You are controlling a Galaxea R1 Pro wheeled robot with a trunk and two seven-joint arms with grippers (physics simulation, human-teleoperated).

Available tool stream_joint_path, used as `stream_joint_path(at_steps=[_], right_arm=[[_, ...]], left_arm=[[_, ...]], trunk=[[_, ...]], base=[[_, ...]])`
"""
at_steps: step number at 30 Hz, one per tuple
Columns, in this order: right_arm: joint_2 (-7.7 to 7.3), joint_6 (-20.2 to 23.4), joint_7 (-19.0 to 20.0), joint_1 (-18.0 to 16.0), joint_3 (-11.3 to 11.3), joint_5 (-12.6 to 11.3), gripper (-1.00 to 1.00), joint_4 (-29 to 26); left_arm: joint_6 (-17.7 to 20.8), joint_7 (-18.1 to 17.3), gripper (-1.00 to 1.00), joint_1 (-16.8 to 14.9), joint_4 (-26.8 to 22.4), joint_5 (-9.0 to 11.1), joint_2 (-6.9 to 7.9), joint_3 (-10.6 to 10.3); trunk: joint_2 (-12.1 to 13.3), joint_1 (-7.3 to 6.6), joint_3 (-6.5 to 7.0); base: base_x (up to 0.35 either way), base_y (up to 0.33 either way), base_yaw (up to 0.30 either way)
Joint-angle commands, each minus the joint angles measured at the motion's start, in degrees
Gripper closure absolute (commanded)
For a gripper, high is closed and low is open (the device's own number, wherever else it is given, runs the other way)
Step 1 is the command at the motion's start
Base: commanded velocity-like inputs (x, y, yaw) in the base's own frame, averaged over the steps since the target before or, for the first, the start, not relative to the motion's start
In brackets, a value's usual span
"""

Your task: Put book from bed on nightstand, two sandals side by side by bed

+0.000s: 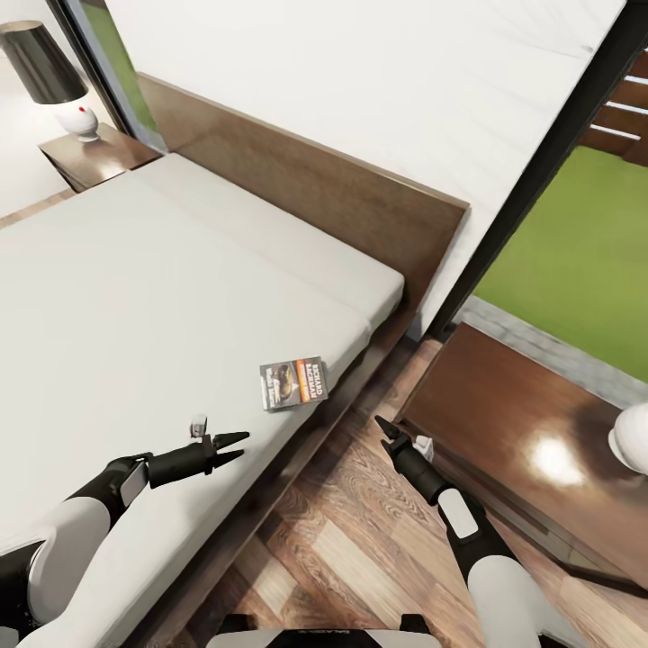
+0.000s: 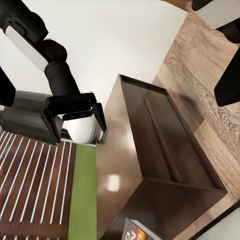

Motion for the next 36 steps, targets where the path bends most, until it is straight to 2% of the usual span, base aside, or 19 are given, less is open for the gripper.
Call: stream_joint_path(at_steps=[1,26,36], right_arm=[[0.07,0.5,0.1,0.0,-0.3,-0.2,-1.00,0.0],[0.06,0.5,0.2,-0.1,-0.3,-0.2,-1.00,-0.1],[0.07,0.6,0.2,0.0,-0.4,-0.3,-1.00,-0.3]], left_arm=[[0.6,-0.1,-1.00,0.0,0.0,0.2,0.01,-0.1],[0.6,-0.1,-1.00,0.0,0.0,0.2,-0.35,-0.1],[0.6,-0.1,-1.00,0.0,0.0,0.2,-0.43,-0.1]], trunk=[[0.0,0.00,-0.03],[0.0,0.00,-0.03],[0.0,0.00,-0.03]], base=[[0.000,0.000,0.261],[0.000,0.000,0.281],[0.000,0.000,0.038]])
